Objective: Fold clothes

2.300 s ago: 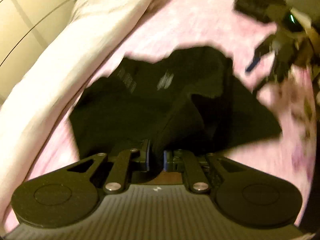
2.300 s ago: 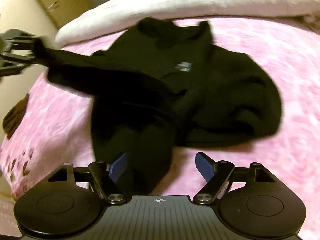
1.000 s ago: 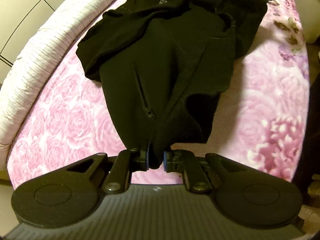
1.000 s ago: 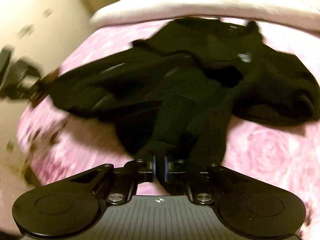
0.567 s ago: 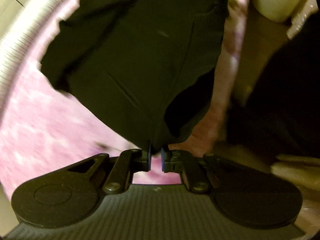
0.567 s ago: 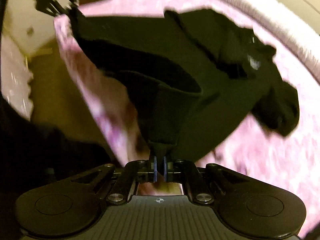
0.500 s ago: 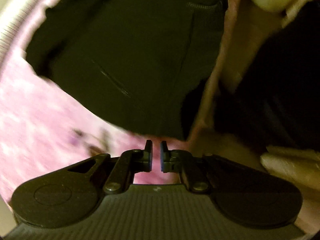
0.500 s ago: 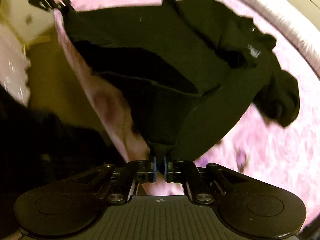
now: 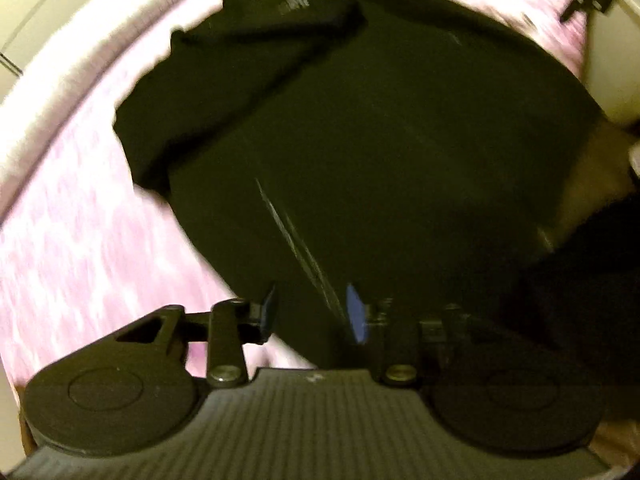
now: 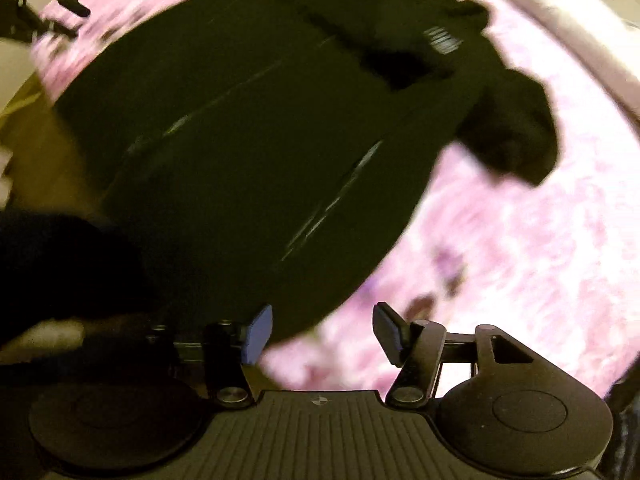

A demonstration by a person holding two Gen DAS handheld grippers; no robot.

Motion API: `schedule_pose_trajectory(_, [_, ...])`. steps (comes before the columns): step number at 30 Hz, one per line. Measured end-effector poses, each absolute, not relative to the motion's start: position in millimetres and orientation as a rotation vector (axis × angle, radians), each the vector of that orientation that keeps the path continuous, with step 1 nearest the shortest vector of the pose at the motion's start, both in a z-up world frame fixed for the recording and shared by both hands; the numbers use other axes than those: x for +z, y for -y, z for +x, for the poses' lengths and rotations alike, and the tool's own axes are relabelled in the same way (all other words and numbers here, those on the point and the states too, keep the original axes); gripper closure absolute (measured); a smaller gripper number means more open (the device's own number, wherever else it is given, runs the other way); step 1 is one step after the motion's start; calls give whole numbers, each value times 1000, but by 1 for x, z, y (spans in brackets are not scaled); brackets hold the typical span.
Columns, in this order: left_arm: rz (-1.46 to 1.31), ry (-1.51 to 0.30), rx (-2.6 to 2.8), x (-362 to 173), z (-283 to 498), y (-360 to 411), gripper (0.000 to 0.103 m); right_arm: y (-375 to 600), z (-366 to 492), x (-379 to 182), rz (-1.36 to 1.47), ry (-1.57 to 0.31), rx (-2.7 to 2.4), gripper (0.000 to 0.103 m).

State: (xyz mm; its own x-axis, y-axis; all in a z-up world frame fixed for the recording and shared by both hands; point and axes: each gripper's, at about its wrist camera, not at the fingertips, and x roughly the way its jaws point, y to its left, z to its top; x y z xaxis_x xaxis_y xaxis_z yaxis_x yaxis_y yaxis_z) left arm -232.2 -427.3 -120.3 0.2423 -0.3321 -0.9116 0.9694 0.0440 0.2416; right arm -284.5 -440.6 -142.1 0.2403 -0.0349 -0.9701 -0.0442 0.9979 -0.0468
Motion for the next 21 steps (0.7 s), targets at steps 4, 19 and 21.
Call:
schedule_pose_trajectory(4, [1040,-649,-1254,-145,-219,510,62,458,-249,-132,-51,-1284,-72,39])
schedule_pose_trajectory(19, [1017,-459,-1299,-244,-227,686,89,563,-213,-168,285,-1205,-415,27])
schedule_pose_trajectory(21, [936,-468,-1247,-221,-206,669,91,574,-210,-172,315,-1192,-417,27])
